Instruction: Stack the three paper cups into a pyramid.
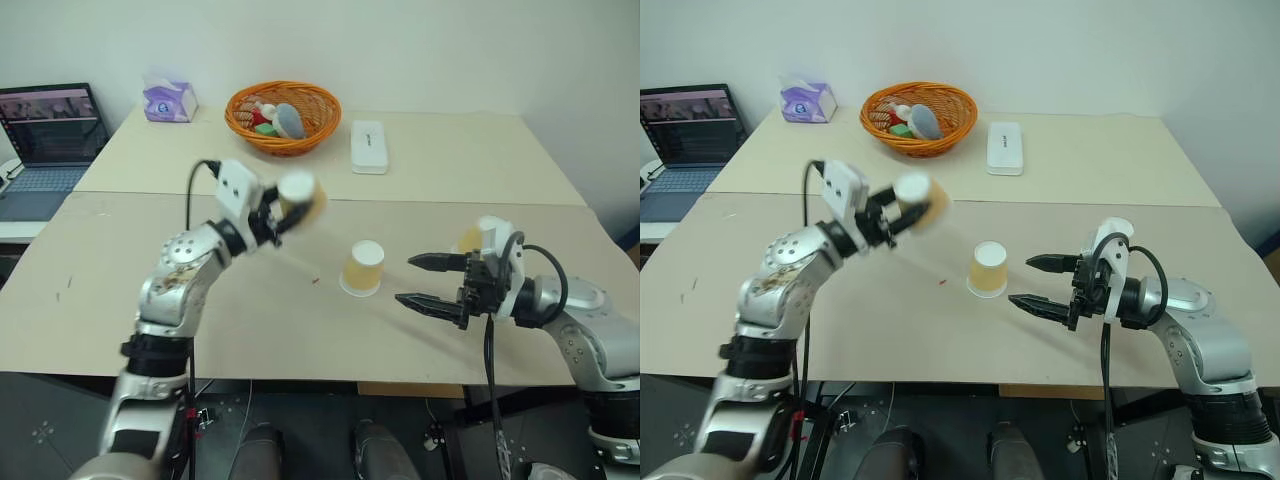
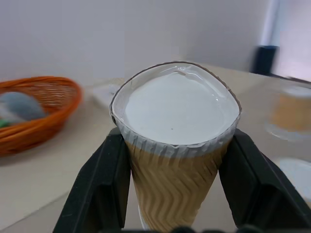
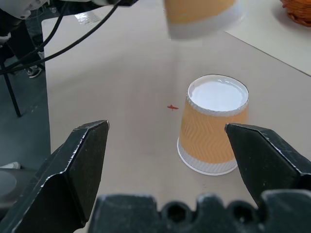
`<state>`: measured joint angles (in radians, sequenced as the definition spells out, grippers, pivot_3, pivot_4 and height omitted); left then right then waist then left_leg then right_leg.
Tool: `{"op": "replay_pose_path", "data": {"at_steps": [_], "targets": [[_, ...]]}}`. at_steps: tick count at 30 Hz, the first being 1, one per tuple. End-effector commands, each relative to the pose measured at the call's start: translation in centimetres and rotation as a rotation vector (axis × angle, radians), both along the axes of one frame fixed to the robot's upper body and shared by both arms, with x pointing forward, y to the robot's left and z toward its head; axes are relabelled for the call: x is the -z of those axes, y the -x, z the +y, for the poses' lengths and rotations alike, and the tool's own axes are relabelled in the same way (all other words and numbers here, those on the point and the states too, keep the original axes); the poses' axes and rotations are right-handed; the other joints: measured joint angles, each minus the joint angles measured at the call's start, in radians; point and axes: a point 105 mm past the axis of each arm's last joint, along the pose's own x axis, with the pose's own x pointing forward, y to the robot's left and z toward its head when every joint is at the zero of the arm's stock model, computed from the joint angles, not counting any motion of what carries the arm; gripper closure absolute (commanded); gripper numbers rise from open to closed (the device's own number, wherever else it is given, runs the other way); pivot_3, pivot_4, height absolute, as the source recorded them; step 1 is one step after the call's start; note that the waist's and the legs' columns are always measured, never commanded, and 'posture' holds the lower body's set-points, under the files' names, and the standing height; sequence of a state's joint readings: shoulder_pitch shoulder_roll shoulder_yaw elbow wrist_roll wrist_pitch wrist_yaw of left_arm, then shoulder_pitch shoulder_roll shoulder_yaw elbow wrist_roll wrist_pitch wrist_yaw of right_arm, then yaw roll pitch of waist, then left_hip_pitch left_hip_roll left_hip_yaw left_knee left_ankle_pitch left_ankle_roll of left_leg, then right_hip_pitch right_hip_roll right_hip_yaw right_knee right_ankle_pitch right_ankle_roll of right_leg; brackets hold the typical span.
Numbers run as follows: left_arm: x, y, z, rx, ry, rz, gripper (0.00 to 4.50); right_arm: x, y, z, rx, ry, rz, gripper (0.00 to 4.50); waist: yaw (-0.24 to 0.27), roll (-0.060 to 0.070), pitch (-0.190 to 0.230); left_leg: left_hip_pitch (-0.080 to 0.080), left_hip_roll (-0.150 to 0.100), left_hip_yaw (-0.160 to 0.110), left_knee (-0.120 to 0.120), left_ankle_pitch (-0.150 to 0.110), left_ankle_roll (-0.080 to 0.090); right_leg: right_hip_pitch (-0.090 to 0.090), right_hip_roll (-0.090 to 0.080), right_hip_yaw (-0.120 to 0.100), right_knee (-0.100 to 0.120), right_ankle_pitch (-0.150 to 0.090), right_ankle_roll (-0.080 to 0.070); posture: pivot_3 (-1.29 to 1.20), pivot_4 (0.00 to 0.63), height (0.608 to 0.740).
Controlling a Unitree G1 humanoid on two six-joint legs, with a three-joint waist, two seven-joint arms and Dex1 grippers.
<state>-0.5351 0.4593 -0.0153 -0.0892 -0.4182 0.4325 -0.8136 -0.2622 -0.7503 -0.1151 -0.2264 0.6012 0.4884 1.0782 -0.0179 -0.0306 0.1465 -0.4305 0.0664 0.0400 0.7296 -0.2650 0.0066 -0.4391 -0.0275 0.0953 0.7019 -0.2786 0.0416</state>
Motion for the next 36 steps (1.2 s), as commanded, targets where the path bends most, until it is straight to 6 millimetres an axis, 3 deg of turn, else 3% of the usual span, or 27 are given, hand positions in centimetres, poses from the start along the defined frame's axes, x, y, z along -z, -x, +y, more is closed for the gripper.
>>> {"op": "replay_pose_path", "data": {"at_steps": [1, 6, 10, 19, 27, 36], "targets": [[-1.1, 0.7, 0.0, 0.125, 0.003, -0.019, 2.19, -1.5, 0.3, -0.2, 0.002, 0.003, -0.072, 0.0, 0.004, 0.0, 0.0, 0.0, 0.0, 0.0, 0.0, 0.0, 0.0, 0.0, 0.0, 0.0, 0.0, 0.0, 0.0, 0.0, 0.15, 0.675], [-1.2, -0.8, 0.4, 0.108, -0.015, -0.036, 2.19, -1.6, 0.5, -0.3, 0.008, 0.0, -0.072, 0.0, 0.012, 0.0, 0.0, 0.0, -0.001, 0.0, 0.0, 0.0, 0.0, 0.002, 0.0, 0.0, -0.002, 0.0, 0.0, 0.0, 0.15, 0.675], [-0.1, -1.5, -0.1, 0.14, -0.074, -0.016, 2.19, -1.6, 0.7, -0.4, 0.017, 0.001, -0.074, 0.0, 0.013, 0.0, 0.0, -0.001, -0.001, 0.0, 0.0, 0.0, 0.0, 0.001, 0.0, 0.0, -0.002, 0.0, 0.0, 0.0, 0.15, 0.675], [2.6, -0.4, -0.5, 0.302, -0.153, 0.088, 2.19, -1.7, 1.1, -0.7, 0.011, 0.005, -0.06, 0.0, 0.011, 0.0, 0.0, -0.001, 0.0, 0.0, 0.0, 0.0, 0.0, 0.0, 0.0, 0.0, -0.001, 0.0, 0.0, 0.0, 0.15, 0.675], [3.4, -1.8, 0.2, 0.261, -0.183, 0.083, 2.19, -1.8, 1.3, -0.8, 0.024, 0.003, -0.061, 0.0, 0.009, 0.0, 0.0, -0.001, 0.0, 0.0, 0.0, 0.0, 0.0, 0.001, 0.0, 0.0, -0.001, 0.0, 0.0, 0.0, 0.15, 0.675], [3.6, -2.0, -0.7, 0.289, -0.193, 0.071, 2.19, -1.9, 1.2, -0.8, 0.031, 0.001, -0.062, 0.0, 0.008, 0.0, 0.0, -0.001, 0.0, 0.0, 0.0, 0.0, 0.0, 0.0, 0.0, 0.0, -0.001, 0.0, 0.0, 0.0, 0.15, 0.675]]}}
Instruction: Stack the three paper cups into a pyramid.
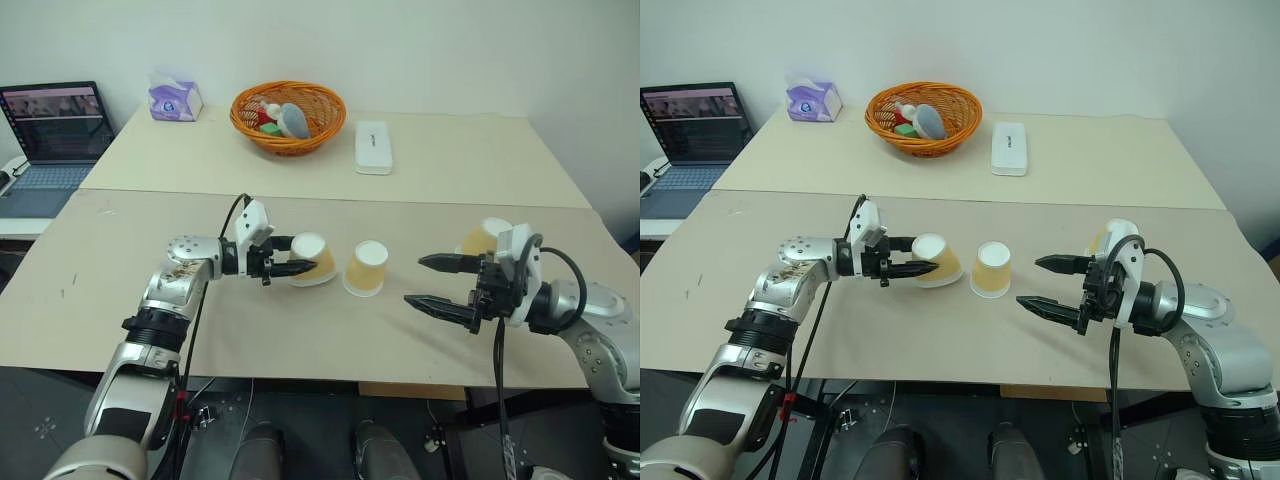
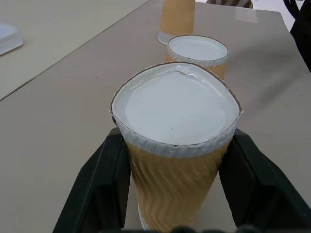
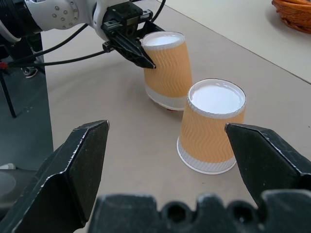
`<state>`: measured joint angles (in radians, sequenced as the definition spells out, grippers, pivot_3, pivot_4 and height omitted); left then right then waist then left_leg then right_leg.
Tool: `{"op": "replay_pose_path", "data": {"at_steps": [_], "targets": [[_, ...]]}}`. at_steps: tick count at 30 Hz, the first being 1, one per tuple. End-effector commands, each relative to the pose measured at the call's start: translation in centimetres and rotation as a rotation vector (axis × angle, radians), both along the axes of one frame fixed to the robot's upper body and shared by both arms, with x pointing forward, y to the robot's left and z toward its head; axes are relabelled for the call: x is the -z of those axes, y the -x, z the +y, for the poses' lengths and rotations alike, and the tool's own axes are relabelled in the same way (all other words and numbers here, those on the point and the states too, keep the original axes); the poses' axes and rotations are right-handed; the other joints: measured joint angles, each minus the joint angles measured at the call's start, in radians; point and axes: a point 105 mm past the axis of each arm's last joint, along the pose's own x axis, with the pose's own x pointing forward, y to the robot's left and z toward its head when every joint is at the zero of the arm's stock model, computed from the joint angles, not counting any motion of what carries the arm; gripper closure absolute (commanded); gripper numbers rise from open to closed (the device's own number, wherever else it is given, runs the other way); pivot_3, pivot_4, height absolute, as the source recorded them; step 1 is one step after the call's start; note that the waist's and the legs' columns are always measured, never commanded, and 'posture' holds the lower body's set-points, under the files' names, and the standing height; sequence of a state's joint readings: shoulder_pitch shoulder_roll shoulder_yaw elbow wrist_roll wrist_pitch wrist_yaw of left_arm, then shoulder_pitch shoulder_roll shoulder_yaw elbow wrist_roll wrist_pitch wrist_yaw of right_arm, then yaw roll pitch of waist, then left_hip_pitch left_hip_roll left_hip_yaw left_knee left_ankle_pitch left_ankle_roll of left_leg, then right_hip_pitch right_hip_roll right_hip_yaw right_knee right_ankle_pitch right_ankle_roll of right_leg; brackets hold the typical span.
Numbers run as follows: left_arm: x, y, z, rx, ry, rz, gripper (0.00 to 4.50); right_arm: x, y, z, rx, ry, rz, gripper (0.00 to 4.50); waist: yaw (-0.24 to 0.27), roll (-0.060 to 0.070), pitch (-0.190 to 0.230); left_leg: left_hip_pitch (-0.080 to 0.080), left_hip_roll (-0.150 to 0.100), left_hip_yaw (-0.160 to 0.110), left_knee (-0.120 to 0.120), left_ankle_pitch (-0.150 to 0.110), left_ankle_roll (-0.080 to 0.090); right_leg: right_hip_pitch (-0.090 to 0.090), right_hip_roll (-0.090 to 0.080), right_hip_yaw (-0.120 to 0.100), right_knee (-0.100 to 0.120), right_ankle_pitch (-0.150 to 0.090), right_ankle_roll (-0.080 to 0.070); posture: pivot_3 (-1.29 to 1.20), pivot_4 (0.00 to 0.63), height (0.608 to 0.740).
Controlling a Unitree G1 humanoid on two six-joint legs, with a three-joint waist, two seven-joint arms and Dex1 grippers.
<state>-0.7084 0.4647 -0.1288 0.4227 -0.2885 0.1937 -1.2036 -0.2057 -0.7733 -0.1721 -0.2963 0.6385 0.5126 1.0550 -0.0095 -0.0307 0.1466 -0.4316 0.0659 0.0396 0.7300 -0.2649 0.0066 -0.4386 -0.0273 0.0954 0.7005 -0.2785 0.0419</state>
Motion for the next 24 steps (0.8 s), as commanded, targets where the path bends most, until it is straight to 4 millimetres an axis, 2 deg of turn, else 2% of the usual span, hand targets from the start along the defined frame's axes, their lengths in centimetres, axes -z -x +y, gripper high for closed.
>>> {"op": "replay_pose_path", "data": {"at_steps": [1, 17, 22, 23, 24], "targets": [[-1.3, -0.1, -0.8, 0.037, -0.004, -0.061, 2.19, -1.3, 0.3, -0.3, 0.006, 0.005, -0.049, 0.0, -0.001, 0.0, 0.0, 0.0, 0.0, 0.0, 0.0, 0.0, 0.0, 0.0, 0.0, 0.0, 0.0, 0.0, 0.0, 0.0, 0.15, 0.675], [-1.1, -0.5, -1.6, 0.045, -0.026, -0.079, 2.19, -1.2, 0.1, -0.3, 0.017, 0.005, -0.051, 0.0, -0.001, 0.0, 0.0, 0.0, 0.0, 0.0, 0.0, 0.0, 0.0, 0.0, 0.0, 0.0, 0.0, 0.0, 0.0, 0.0, 0.15, 0.675], [-1.2, -0.8, -1.6, 0.034, -0.022, -0.076, 0.35, -1.2, 0.1, -0.3, 0.015, 0.004, -0.05, 0.0, -0.001, 0.0, 0.0, 0.0, 0.0, 0.0, 0.0, 0.0, 0.0, 0.0, 0.0, 0.0, 0.0, 0.0, 0.0, 0.0, 0.15, 0.675], [-1.3, -0.9, -1.7, 0.023, -0.02, -0.089, 0.1, -1.2, 0.1, -0.3, 0.015, 0.004, -0.05, 0.0, -0.001, 0.0, 0.0, 0.0, 0.0, 0.0, 0.0, 0.0, 0.0, 0.0, 0.0, 0.0, 0.0, 0.0, 0.0, 0.0, 0.15, 0.675], [-1.5, -1.0, -1.8, 0.018, -0.004, -0.087, 0.1, -1.2, 0.1, -0.3, 0.015, 0.003, -0.05, 0.0, -0.001, 0.0, 0.0, 0.0, 0.0, 0.0, 0.0, 0.0, 0.0, 0.0, 0.0, 0.0, 0.0, 0.0, 0.0, 0.0, 0.15, 0.675]]}}
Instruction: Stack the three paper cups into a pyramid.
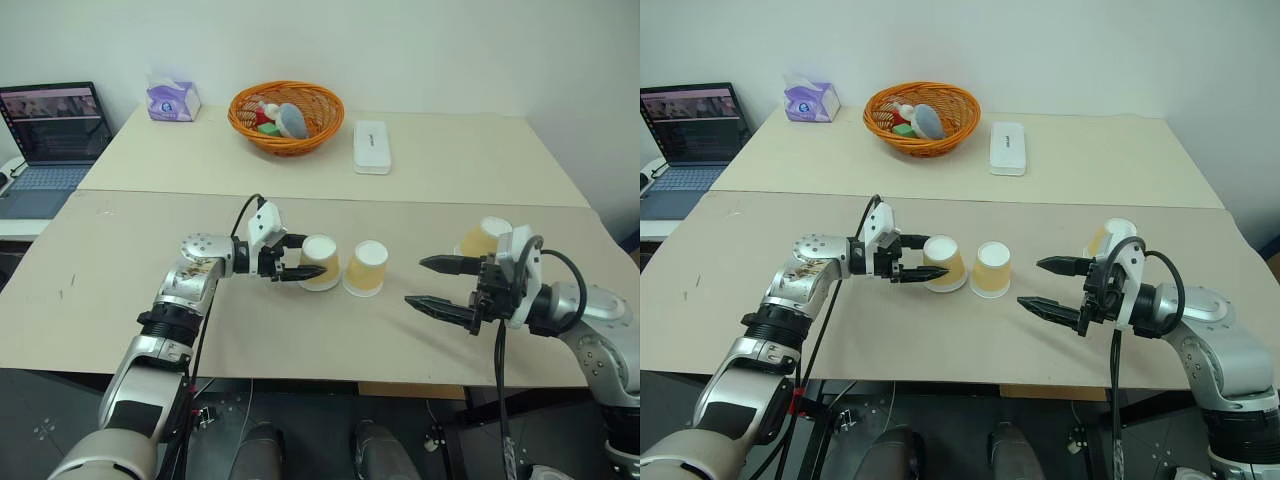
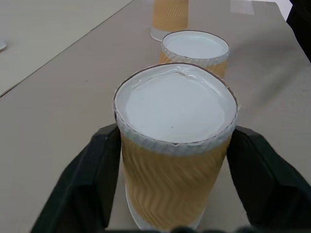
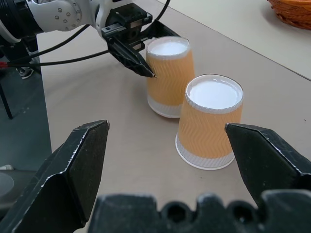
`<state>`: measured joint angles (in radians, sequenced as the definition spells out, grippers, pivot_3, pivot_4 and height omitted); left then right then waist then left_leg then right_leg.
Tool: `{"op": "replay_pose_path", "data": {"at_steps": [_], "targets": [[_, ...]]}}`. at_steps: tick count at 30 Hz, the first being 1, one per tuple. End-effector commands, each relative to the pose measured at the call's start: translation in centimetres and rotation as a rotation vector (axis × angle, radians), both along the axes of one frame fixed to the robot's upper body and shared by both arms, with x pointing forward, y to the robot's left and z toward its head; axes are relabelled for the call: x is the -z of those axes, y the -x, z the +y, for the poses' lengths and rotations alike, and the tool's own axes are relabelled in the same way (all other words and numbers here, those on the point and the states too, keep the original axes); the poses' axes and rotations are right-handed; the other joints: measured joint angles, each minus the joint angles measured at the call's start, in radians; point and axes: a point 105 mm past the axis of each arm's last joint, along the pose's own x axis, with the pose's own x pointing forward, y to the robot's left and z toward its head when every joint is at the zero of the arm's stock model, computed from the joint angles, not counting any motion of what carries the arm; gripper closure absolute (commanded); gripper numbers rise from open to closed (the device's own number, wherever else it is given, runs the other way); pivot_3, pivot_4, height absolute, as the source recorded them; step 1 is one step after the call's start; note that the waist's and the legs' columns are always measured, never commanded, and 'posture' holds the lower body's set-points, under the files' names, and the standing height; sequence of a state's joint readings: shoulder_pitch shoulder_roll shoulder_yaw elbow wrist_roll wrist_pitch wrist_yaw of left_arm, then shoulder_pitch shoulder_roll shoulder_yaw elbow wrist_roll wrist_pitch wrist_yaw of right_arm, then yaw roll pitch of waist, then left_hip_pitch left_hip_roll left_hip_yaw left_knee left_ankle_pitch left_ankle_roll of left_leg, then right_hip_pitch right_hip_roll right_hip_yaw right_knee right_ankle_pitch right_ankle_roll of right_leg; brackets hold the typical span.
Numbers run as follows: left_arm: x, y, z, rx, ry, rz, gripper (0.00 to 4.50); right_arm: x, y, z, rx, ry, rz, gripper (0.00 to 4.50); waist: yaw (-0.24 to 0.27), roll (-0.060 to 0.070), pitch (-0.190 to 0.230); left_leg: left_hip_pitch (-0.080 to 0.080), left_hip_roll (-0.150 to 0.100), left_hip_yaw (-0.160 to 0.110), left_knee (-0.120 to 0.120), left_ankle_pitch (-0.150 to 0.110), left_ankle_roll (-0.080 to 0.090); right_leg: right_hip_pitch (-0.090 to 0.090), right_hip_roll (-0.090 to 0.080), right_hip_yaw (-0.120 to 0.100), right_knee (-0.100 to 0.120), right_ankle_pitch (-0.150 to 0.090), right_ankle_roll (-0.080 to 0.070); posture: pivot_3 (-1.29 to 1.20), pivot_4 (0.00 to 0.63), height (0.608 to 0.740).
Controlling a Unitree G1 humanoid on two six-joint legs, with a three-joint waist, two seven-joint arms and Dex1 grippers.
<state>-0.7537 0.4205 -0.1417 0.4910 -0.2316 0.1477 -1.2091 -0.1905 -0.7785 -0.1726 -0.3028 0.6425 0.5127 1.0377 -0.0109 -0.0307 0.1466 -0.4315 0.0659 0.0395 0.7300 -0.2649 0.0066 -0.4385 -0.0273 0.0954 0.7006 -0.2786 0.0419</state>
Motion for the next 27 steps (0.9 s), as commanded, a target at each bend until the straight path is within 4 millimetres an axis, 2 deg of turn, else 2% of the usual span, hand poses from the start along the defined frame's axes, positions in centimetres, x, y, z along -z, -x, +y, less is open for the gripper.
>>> {"op": "replay_pose_path", "data": {"at_steps": [1, 9, 14, 21, 24, 27], "targets": [[-1.9, -0.3, -0.7, 0.001, 0.05, -0.055, 0.1, -1.5, 0.0, -0.1, -0.001, 0.001, -0.058, 0.0, 0.0, 0.0, 0.0, 0.0, 0.0, 0.0, 0.0, 0.0, 0.0, 0.0, 0.0, 0.0, 0.0, 0.0, 0.0, 0.0, 0.15, 0.675], [-4.7, -0.7, -0.9, -0.063, 0.218, -0.062, 0.1, -1.4, 0.0, -0.2, -0.003, 0.002, -0.055, 0.0, -0.001, 0.0, 0.0, 0.0, 0.0, 0.0, 0.0, 0.0, 0.0, 0.0, 0.0, 0.0, 0.0, 0.0, 0.0, 0.0, 0.15, 0.675], [-9.1, -0.7, -0.3, -0.117, 0.416, -0.015, 0.1, -1.4, -0.1, -0.3, -0.005, 0.003, -0.052, 0.0, -0.001, 0.0, 0.0, 0.0, 0.0, 0.0, 0.0, 0.0, 0.0, 0.0, 0.0, 0.0, 0.0, 0.0, 0.0, 0.0, 0.15, 0.675], [-13.6, 1.5, 0.0, -0.076, 0.529, 0.023, 0.1, -1.5, -0.6, -0.5, -0.001, 0.005, -0.055, 0.0, -0.002, 0.0, 0.0, 0.0, 0.0, -0.001, 0.0, 0.0, 0.0, 0.0, 0.0, 0.0, 0.0, 0.0, 0.0, 0.0, 0.15, 0.675], [-14.2, 3.8, -0.7, 0.041, 0.474, 0.039, 0.1, -1.4, -1.3, -1.2, 0.034, 0.014, -0.063, 0.0, -0.002, 0.0, 0.0, 0.0, 0.0, -0.001, 0.0, 0.0, 0.0, 0.0, 0.0, 0.0, 0.001, 0.0, 0.0, 0.0, 0.15, 0.675], [-14.2, 6.0, -1.6, 0.167, 0.376, 0.041, 0.1, -1.9, -2.2, -3.0, 0.106, 0.021, -0.082, 0.0, -0.002, 0.0, 0.0, 0.0, 0.0, -0.001, 0.0, 0.0, 0.0, 0.0, 0.0, 0.0, 0.0, 0.0, 0.0, 0.0, 0.15, 0.675]]}}
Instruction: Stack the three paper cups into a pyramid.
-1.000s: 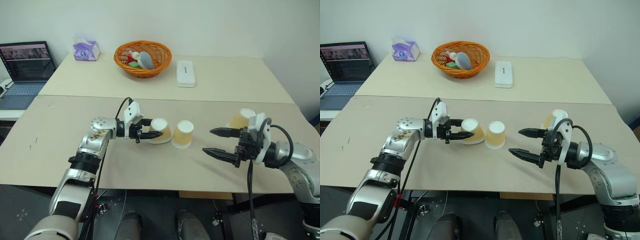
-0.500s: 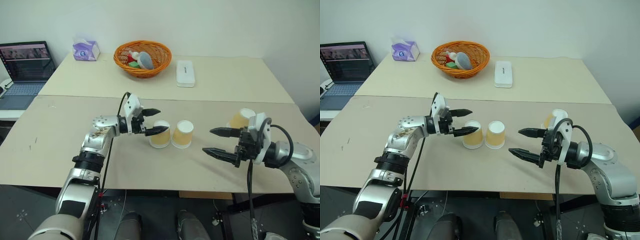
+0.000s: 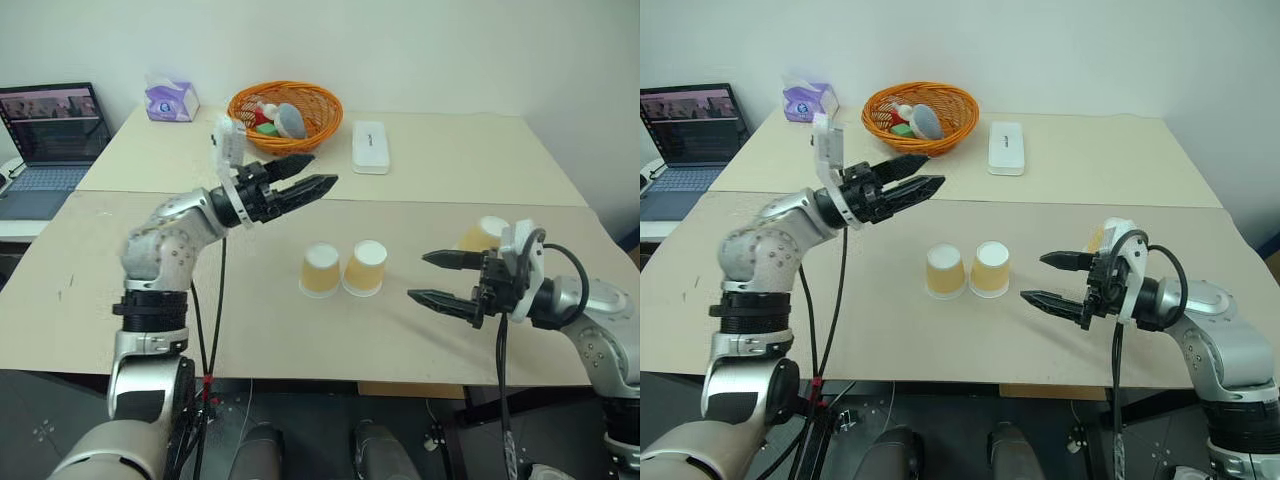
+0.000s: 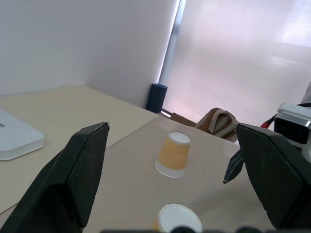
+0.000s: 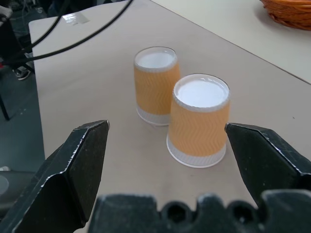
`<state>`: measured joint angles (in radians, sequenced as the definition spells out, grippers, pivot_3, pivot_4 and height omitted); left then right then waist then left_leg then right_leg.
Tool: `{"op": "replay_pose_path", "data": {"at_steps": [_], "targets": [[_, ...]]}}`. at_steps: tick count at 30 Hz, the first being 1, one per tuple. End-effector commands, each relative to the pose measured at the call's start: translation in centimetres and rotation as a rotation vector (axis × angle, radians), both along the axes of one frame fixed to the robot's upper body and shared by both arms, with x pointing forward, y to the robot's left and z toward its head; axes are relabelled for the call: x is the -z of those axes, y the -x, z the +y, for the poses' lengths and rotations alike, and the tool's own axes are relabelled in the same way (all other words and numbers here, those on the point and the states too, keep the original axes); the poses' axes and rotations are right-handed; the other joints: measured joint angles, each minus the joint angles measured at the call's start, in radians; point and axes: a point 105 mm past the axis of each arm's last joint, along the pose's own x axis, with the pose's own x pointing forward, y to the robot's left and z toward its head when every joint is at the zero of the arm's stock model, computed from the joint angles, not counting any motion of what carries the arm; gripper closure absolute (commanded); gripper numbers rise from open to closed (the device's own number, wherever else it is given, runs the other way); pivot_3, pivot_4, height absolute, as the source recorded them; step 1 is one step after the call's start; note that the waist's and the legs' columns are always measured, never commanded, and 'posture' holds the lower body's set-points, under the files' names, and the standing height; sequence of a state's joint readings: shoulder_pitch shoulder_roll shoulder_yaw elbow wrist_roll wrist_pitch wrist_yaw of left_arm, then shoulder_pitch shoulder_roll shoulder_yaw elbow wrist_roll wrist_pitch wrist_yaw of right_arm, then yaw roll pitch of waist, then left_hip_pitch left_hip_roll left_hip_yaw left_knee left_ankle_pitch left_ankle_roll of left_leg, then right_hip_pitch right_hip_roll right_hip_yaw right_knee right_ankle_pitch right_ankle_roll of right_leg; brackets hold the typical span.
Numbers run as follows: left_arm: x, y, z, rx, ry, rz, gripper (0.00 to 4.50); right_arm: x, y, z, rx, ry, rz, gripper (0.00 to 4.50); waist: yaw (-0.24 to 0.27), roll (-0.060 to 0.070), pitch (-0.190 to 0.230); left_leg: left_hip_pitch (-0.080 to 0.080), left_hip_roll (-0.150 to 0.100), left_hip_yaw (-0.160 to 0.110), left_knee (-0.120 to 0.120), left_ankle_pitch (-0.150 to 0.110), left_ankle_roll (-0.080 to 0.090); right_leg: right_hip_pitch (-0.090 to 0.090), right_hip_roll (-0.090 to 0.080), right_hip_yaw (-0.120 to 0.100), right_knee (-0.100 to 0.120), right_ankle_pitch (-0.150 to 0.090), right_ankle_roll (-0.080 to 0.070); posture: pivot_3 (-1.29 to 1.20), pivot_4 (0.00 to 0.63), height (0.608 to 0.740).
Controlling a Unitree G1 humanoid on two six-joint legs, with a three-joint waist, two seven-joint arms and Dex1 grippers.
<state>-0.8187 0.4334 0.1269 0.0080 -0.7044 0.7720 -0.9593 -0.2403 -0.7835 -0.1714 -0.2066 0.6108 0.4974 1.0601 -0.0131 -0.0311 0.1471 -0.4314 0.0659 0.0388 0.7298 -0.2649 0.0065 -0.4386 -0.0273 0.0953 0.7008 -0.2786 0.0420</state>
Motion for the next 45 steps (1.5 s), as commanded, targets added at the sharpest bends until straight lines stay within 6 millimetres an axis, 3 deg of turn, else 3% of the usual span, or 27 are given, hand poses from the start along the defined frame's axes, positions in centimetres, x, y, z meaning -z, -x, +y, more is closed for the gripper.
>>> {"op": "replay_pose_path", "data": {"at_steps": [1, 4, 8, 14, 22, 34, 39, 45], "targets": [[-1.6, 3.4, -1.6, 0.198, -0.091, -0.088, 0.1, -2.3, -1.4, -3.3, 0.126, 0.028, -0.11, 0.0, 0.0, 0.0, 0.0, 0.0, 0.0, 0.0, 0.0, 0.0, 0.0, 0.0, 0.0, 0.0, 0.0, 0.0, 0.0, 0.0, 0.15, 0.675], [-1.9, 4.3, -1.9, 0.265, -0.137, -0.097, 0.1, -3.1, -2.4, -6.2, 0.252, 0.054, -0.163, 0.0, 0.008, 0.001, 0.0, 0.0, -0.001, 0.0, 0.0, 0.0, 0.0, 0.0, -0.001, 0.0, 0.0, 0.0, 0.0, 0.0, 0.15, 0.675], [-1.4, 5.1, -2.3, 0.348, -0.222, -0.113, 0.1, -4.0, -3.6, -13.0, 0.578, 0.11, -0.239, 0.0, 0.01, 0.001, 0.001, 0.0, -0.001, 0.001, 0.0, 0.0, 0.0, 0.0, -0.001, 0.0, 0.0, 0.0, 0.0, 0.0, 0.15, 0.675], [-0.1, 5.7, -2.7, 0.408, -0.273, -0.108, 0.1, -2.9, -3.2, -14.9, 0.666, 0.108, -0.256, 0.0, -0.002, 0.001, 0.001, 0.0, 0.0, 0.001, 0.0, 0.0, 0.0, 0.0, 0.0, 0.001, 0.0, 0.0, 0.0, 0.0, 0.15, 0.675], [0.8, 5.8, -3.5, 0.449, -0.295, -0.115, 0.1, -0.5, -4.5, -14.1, 0.689, 0.047, -0.201, 0.0, -0.005, 0.002, 0.001, 0.001, 0.0, 0.001, 0.0, 0.0, 0.0, 0.0, 0.0, 0.001, 0.001, 0.0, 0.0, 0.0, 0.15, 0.675], [1.4, 5.3, -3.8, 0.386, -0.303, -0.149, 0.1, -1.1, -7.0, -13.9, 0.695, 0.005, -0.211, 0.0, -0.002, 0.005, 0.003, 0.001, 0.0, 0.001, 0.0, 0.0, 0.0, 0.0, 0.0, 0.001, 0.001, 0.0, -0.001, 0.0, 0.15, 0.675], [2.7, 3.4, -4.0, 0.236, -0.372, -0.197, 0.1, -0.9, -7.2, -13.5, 0.676, -0.003, -0.201, 0.0, -0.001, 0.005, 0.003, 0.001, -0.001, 0.001, 0.0, 0.0, 0.0, 0.0, 0.0, 0.001, 0.001, 0.0, -0.001, 0.0, 0.15, 0.675], [3.8, 2.8, -3.7, 0.188, -0.376, -0.162, 0.1, -1.0, -7.4, -13.0, 0.658, -0.013, -0.2, 0.0, -0.001, 0.005, 0.003, 0.001, 0.0, 0.001, 0.0, 0.0, 0.0, 0.0, 0.0, 0.001, 0.001, 0.0, -0.001, 0.0, 0.15, 0.675]]}}
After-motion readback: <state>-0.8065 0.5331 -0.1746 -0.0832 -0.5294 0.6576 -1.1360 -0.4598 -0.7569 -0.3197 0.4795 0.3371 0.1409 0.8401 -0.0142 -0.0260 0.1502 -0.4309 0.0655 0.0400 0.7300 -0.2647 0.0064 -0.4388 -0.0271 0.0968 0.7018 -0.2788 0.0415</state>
